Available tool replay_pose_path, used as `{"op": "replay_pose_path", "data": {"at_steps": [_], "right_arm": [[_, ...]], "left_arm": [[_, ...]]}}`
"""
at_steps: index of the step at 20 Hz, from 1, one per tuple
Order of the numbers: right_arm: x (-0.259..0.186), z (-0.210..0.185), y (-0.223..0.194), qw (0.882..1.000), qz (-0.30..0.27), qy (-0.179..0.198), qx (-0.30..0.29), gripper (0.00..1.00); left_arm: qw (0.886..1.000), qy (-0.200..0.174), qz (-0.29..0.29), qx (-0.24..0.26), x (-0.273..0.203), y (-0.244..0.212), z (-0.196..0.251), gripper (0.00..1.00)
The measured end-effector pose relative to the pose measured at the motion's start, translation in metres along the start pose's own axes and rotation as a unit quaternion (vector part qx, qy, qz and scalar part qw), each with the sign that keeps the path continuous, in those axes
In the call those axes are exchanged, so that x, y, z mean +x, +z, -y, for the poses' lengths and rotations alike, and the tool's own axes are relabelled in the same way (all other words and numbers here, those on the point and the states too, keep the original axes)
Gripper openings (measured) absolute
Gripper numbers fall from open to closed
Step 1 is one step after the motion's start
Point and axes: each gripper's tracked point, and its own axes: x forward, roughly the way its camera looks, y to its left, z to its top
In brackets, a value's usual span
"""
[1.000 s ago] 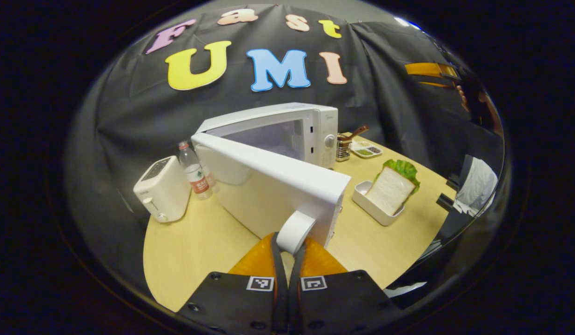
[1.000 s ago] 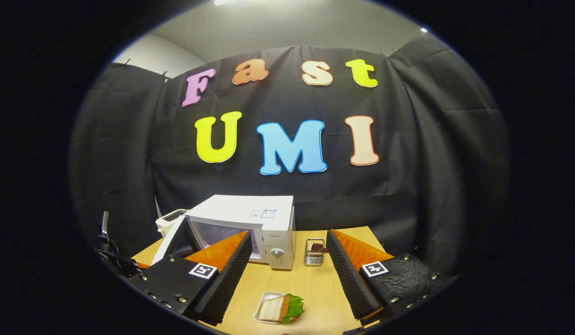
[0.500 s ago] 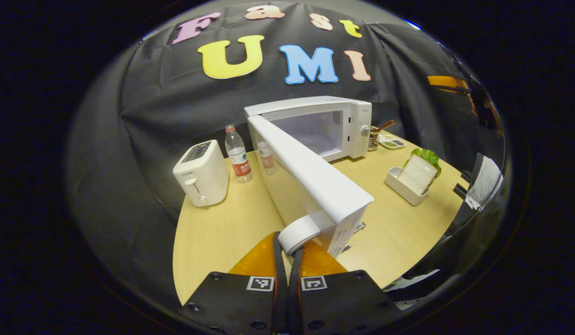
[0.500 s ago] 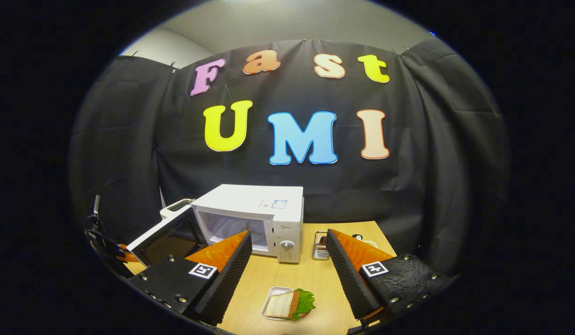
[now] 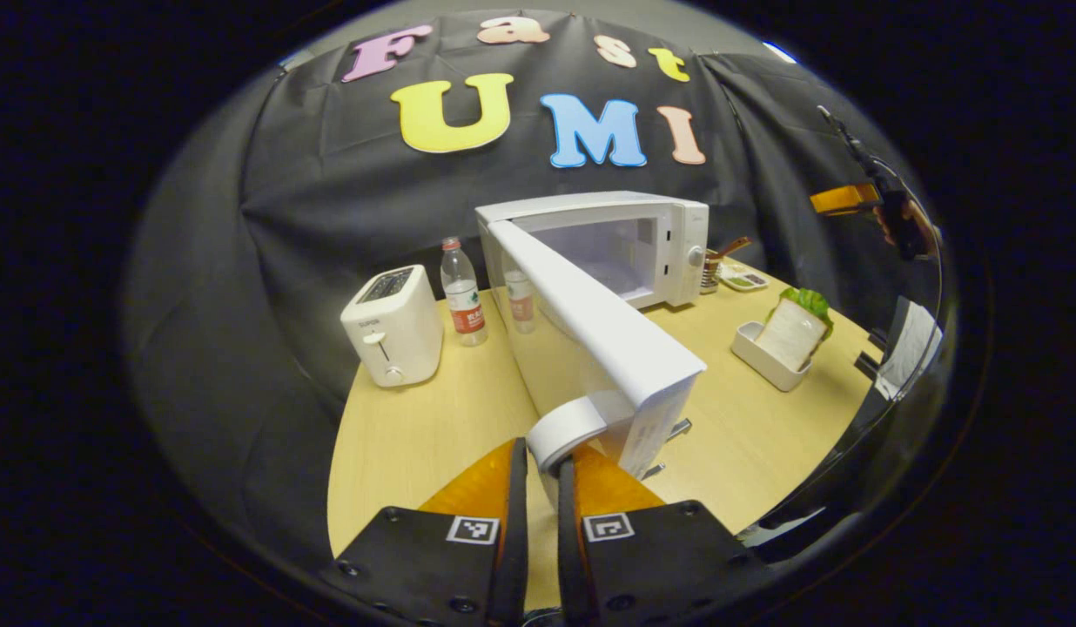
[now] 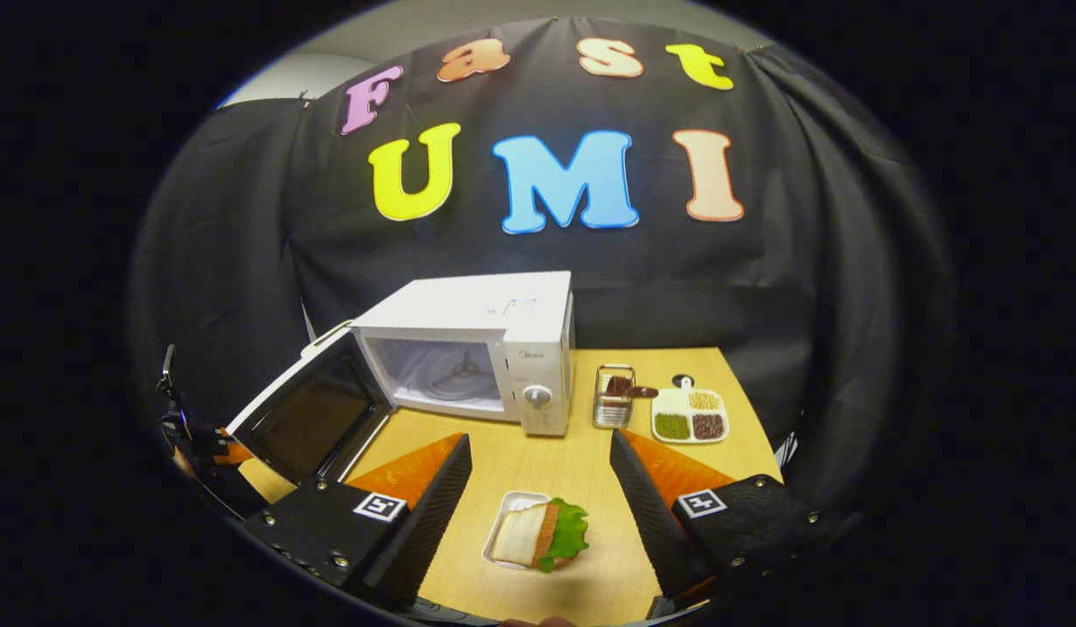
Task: Open the microwave oven with the left hand, put the food in, and close the microwave oven.
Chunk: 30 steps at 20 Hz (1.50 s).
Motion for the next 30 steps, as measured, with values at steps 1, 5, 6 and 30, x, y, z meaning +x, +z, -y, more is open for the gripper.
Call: {"op": "replay_pose_path", "data": {"at_steps": [1,5,6,30], "right_arm": [[0.004,0.001,-0.015,0.999,-0.028,0.009,0.012,0.98],[0.021,0.013,-0.078,0.989,-0.127,0.037,0.065,0.99],[0.027,0.016,-0.092,0.985,-0.150,0.040,0.079,0.99],[0.074,0.006,-0.130,0.928,-0.292,0.139,0.188,0.19]], "left_arm": [[1.000,0.012,0.004,-0.001,0.000,-0.002,-0.004,0.25],[0.997,0.063,0.009,-0.032,-0.023,-0.008,-0.029,0.85],[0.996,0.083,0.015,-0.039,-0.030,-0.006,-0.033,0.90],[0.932,0.185,0.297,-0.094,-0.106,0.336,0.174,0.95]]}}
